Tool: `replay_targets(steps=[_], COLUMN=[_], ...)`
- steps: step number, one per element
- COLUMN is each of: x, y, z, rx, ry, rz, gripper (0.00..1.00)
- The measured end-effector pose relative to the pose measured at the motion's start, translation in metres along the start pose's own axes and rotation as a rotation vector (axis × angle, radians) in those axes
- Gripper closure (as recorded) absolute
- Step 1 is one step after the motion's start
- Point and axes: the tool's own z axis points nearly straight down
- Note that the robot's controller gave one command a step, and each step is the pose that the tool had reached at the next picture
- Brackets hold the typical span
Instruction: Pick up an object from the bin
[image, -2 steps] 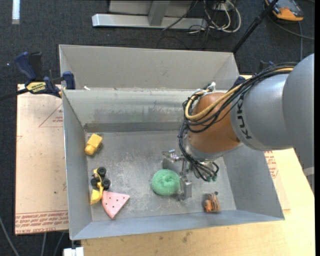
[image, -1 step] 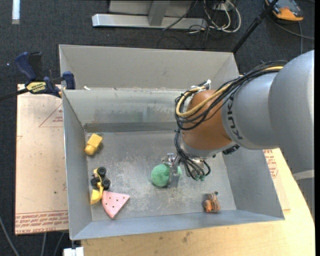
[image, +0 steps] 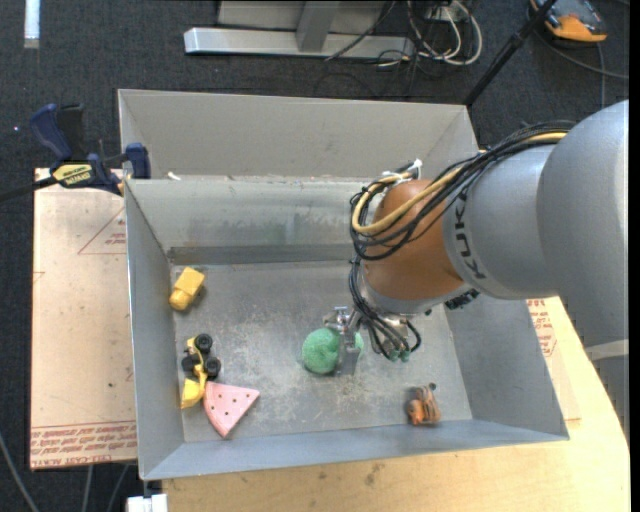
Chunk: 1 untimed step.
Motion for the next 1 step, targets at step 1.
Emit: replay_targets(steps=[1], x=[-0.0371], y=[0.0241], z=[-0.1732], rx=[-0.001], ry=[-0.009], rz=[0.009], gripper=[1.00])
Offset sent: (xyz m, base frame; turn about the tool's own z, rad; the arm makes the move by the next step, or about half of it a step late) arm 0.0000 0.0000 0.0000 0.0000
